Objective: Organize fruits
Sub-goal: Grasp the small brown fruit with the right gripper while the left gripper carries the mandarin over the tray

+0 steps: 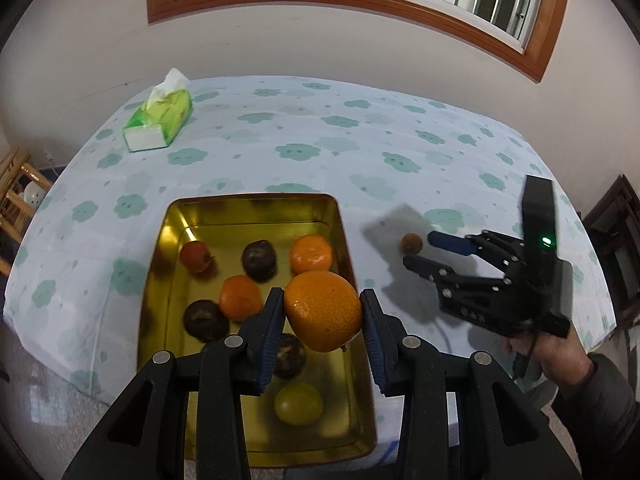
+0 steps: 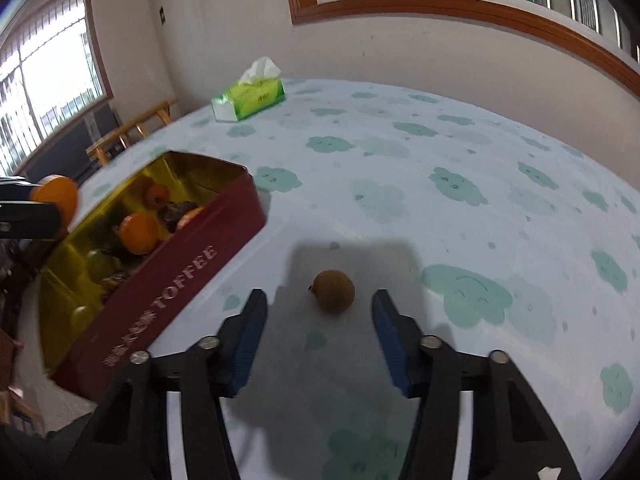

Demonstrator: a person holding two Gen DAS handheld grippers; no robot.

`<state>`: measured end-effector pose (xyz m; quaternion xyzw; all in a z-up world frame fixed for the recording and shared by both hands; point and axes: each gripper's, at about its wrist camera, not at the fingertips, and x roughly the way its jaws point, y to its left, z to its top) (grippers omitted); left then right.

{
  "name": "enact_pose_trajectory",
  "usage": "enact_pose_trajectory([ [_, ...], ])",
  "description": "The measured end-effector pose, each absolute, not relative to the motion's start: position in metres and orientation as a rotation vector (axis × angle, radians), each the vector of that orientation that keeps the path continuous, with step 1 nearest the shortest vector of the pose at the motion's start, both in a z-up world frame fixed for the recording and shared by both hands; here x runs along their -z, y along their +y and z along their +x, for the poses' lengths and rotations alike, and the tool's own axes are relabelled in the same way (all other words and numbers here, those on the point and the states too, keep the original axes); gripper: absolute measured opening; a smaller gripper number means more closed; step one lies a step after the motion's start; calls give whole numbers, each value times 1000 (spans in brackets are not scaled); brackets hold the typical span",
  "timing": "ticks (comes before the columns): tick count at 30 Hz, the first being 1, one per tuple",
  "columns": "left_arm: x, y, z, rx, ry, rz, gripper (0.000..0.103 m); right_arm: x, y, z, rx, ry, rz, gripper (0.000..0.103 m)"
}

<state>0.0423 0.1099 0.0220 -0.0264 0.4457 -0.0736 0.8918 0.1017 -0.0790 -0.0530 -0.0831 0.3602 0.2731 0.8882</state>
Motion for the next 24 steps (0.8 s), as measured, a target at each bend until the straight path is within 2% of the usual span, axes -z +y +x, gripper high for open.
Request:
enact_pose_trajectory([
  [4,-20,118,40,145,923,-64,39,59,-74,114,-561,796,-187,37],
  [6,-18,120,40,145,926,-73,39,60,-72,117,-560,804,-198,24],
  [18,-11,150,25,49,869,-29,39,59,-109,71,-482,780,-126,23],
  [24,6,170,18,23,897,-57,39,65,-122,63,-443,789,-107,23],
])
